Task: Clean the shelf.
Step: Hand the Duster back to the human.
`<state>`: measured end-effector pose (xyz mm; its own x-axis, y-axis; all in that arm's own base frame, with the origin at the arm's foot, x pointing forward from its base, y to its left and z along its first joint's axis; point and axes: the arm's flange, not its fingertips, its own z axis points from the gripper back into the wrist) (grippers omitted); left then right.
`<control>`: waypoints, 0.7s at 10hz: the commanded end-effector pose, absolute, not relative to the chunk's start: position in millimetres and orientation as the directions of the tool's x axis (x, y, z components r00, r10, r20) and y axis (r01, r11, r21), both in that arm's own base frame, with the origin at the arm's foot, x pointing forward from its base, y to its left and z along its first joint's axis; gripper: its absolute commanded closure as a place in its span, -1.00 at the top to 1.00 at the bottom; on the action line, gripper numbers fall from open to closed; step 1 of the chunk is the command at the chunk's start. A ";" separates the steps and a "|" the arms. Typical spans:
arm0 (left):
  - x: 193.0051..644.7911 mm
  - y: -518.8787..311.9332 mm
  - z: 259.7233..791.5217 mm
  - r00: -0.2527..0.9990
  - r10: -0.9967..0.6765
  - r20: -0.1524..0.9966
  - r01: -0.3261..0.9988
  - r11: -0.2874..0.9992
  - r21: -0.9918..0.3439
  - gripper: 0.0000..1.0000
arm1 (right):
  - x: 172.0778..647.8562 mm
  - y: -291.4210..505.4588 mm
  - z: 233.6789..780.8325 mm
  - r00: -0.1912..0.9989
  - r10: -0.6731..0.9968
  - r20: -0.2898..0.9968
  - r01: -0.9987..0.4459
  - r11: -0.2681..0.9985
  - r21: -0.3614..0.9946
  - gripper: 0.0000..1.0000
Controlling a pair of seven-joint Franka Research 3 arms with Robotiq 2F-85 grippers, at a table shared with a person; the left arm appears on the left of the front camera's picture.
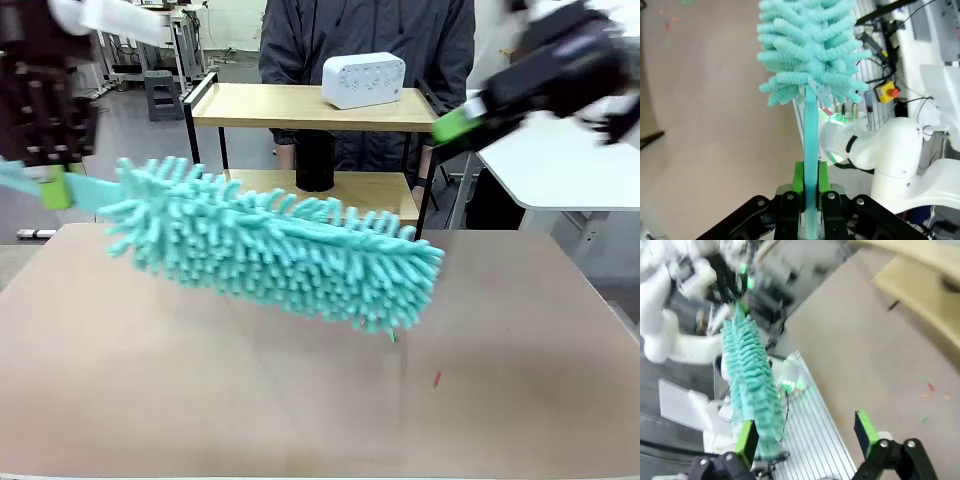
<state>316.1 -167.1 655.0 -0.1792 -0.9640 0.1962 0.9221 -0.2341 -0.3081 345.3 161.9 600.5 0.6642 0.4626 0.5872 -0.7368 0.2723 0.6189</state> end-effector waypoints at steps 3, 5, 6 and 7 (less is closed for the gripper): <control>348.2 -197.7 661.1 -0.198 -0.956 0.216 0.892 -0.267 -0.365 -0.75 | 345.4 234.4 568.4 0.485 0.695 0.531 -0.827 0.168 0.536 1.00; 355.6 -198.8 650.7 -0.183 -0.961 0.208 0.878 -0.255 -0.406 -0.75 | 330.0 244.3 564.8 0.454 0.717 0.528 -0.845 0.159 0.511 1.00; 358.9 -197.1 645.0 -0.171 -0.967 0.191 0.874 -0.239 -0.424 -0.75 | 325.9 245.7 564.2 0.453 0.723 0.523 -0.850 0.172 0.499 1.00; 360.7 -196.9 639.5 -0.189 -0.967 0.173 0.859 -0.248 -0.448 -0.75 | 324.7 244.2 566.9 0.461 0.701 0.544 -0.850 0.173 0.498 1.00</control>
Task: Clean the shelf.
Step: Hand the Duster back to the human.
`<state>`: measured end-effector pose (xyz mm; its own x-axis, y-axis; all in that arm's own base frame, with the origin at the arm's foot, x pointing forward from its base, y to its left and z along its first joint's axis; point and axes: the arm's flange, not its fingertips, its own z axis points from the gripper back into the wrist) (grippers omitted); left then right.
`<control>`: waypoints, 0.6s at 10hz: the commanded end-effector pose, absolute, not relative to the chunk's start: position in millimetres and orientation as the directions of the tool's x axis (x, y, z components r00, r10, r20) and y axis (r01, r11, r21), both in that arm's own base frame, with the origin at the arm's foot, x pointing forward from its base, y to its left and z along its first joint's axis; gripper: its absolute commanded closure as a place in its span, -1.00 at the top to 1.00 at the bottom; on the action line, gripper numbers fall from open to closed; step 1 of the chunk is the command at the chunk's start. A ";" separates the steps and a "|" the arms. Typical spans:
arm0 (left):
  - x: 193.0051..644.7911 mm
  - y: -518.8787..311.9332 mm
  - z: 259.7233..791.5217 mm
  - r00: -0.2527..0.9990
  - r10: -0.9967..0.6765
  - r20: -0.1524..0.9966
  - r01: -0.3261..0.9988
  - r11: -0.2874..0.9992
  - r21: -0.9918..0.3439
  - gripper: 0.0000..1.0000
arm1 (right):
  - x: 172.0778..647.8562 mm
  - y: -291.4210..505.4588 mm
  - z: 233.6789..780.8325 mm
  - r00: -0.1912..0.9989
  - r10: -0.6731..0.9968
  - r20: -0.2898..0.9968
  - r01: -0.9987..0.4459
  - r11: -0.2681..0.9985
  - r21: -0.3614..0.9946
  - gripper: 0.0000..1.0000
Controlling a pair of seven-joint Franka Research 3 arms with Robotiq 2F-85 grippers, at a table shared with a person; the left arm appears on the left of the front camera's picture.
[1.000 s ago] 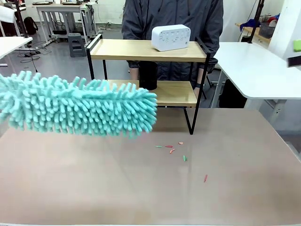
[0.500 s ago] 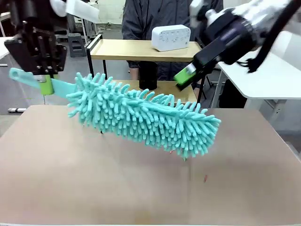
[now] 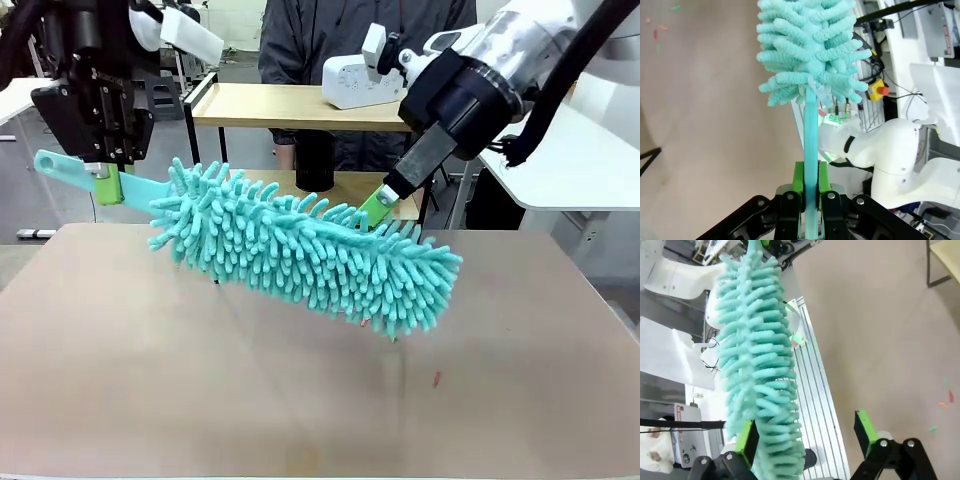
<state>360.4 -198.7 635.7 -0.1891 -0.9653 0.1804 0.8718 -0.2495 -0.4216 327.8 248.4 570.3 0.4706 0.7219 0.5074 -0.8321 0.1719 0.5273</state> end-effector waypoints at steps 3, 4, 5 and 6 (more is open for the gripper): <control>360.7 -194.8 634.2 -0.205 -0.968 0.146 0.853 -0.249 -0.459 -0.75 | 321.7 245.5 567.5 0.451 0.697 0.557 -0.847 0.137 0.514 1.00; 364.0 -195.6 634.2 -0.188 -0.965 0.181 0.854 -0.252 -0.456 -0.75 | 319.2 249.4 565.2 0.442 0.714 0.543 -0.848 0.134 0.513 1.00; 367.1 -196.6 633.2 -0.160 -0.969 0.191 0.861 -0.231 -0.453 -0.75 | 315.8 254.5 562.7 0.433 0.732 0.526 -0.845 0.126 0.520 1.00; 370.5 -199.1 631.6 -0.136 -0.973 0.188 0.868 -0.208 -0.451 -0.75 | 313.0 258.3 561.9 0.425 0.742 0.518 -0.844 0.119 0.524 1.00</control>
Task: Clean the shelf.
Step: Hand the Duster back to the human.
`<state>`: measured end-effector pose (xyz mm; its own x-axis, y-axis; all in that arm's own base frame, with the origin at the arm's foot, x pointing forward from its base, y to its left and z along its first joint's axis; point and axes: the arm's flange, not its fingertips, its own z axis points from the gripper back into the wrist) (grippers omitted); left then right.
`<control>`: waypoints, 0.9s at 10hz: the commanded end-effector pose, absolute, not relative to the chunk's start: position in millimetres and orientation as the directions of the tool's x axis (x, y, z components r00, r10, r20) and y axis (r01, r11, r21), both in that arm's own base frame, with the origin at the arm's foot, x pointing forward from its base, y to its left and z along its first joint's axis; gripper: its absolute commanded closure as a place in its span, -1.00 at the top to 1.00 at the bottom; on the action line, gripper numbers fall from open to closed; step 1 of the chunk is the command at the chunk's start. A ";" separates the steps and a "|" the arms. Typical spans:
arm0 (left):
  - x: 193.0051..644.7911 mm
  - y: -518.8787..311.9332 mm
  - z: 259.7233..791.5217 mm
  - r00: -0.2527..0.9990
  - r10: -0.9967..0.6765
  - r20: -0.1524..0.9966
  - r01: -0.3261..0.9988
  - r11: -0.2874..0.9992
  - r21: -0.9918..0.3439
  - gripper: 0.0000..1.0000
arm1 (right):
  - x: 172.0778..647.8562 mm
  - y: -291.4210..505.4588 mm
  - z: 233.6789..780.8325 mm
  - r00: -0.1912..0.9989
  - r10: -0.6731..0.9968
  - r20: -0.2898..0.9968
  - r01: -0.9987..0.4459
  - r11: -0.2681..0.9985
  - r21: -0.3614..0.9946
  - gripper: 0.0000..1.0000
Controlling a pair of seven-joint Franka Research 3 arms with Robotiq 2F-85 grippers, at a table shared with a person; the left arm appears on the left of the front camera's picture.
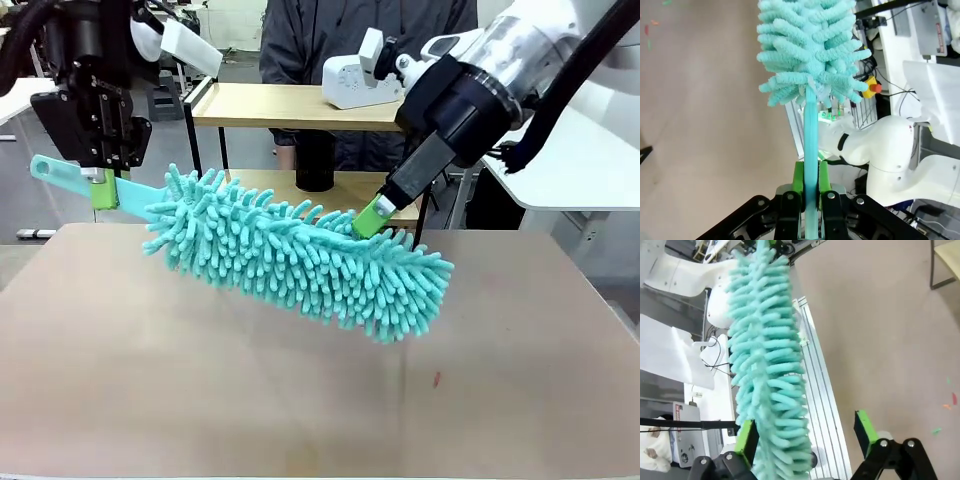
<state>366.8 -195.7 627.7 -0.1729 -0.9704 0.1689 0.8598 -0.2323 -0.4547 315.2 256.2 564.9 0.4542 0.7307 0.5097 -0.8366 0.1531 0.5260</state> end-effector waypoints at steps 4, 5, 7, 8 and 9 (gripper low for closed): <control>381.3 -204.7 623.5 -0.096 -0.975 0.199 0.872 -0.179 -0.455 -0.75 | 302.0 268.4 557.1 0.398 0.781 0.482 -0.837 0.094 0.540 1.00; 380.4 -204.4 624.6 -0.115 -0.967 0.225 0.867 -0.208 -0.452 -0.75 | 304.4 270.8 552.2 0.397 0.789 0.470 -0.832 0.093 0.547 1.00; 378.9 -204.4 626.0 -0.113 -0.964 0.239 0.868 -0.213 -0.450 -0.75 | 307.5 271.7 547.8 0.403 0.792 0.458 -0.820 0.090 0.565 1.00; 379.1 -204.9 625.2 -0.110 -0.965 0.236 0.867 -0.209 -0.451 -0.75 | 307.3 270.8 548.6 0.398 0.793 0.461 -0.822 0.085 0.564 1.00; 380.0 -205.0 624.0 -0.105 -0.967 0.232 0.867 -0.204 -0.456 -0.75 | 306.2 269.8 549.9 0.394 0.795 0.461 -0.823 0.082 0.562 1.00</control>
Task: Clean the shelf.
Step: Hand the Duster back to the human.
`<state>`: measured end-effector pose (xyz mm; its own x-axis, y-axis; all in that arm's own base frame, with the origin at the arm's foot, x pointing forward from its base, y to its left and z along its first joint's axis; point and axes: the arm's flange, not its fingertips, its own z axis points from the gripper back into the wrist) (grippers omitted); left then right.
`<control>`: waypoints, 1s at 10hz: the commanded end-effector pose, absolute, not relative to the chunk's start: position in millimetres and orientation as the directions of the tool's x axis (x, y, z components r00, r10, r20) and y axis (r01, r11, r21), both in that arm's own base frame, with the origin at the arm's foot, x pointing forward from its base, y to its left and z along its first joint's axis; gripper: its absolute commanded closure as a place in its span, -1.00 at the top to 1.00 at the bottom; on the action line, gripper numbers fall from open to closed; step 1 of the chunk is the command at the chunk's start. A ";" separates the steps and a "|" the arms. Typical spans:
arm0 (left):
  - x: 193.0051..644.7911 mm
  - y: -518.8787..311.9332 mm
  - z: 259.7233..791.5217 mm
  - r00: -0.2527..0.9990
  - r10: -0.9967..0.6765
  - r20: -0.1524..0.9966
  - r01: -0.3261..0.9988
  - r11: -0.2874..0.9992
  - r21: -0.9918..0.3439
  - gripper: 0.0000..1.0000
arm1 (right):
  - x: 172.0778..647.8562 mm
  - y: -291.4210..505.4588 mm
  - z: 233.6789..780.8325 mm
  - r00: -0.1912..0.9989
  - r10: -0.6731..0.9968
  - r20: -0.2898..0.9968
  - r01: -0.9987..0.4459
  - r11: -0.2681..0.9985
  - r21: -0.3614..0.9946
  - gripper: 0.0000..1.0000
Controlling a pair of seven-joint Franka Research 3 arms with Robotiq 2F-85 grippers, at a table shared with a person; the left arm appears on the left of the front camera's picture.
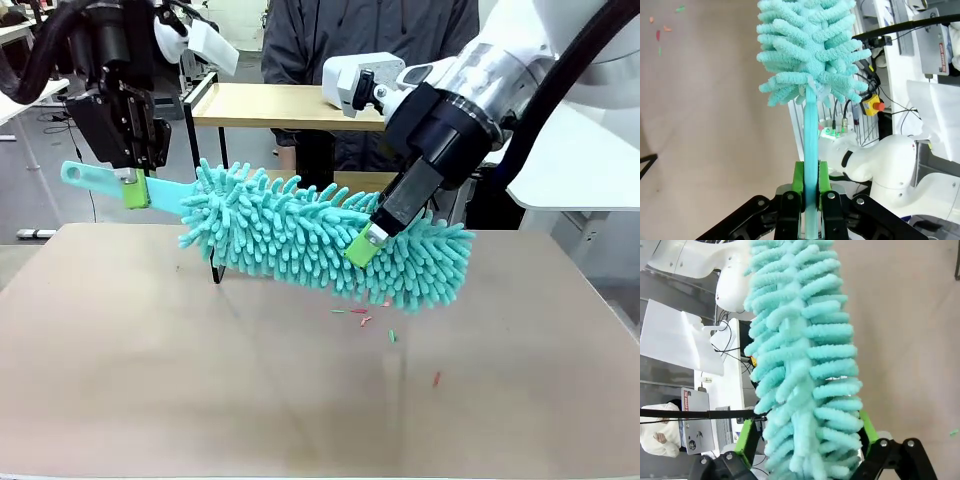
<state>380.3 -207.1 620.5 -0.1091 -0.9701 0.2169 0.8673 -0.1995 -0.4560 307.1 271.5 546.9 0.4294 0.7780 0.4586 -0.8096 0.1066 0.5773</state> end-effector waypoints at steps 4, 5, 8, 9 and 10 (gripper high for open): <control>381.3 -204.2 622.0 -0.092 -0.970 0.225 0.867 -0.189 -0.462 -0.75 | 307.9 267.8 549.0 0.380 0.785 0.490 -0.832 0.059 0.551 -0.30; 381.2 -203.9 621.6 -0.091 -0.971 0.221 0.868 -0.186 -0.461 -0.75 | 308.0 267.2 548.9 0.378 0.775 0.506 -0.836 0.051 0.547 -1.00; 380.5 -204.0 620.7 -0.087 -0.974 0.210 0.867 -0.178 -0.465 -0.75 | 308.9 265.3 547.2 0.384 0.769 0.511 -0.834 0.052 0.549 -1.00; 380.6 -203.8 620.8 -0.085 -0.974 0.211 0.866 -0.177 -0.467 -0.75 | 309.2 265.2 546.5 0.387 0.771 0.506 -0.830 0.052 0.555 -1.00; 380.2 -204.2 620.8 -0.086 -0.974 0.207 0.866 -0.176 -0.467 -0.75 | 309.3 264.7 547.0 0.385 0.775 0.502 -0.829 0.052 0.556 -1.00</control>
<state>381.7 -204.7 619.2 -0.1006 -0.9716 0.2142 0.8658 -0.1915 -0.4623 308.8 268.5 548.4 0.4042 0.7782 0.4806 -0.8239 0.0816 0.5608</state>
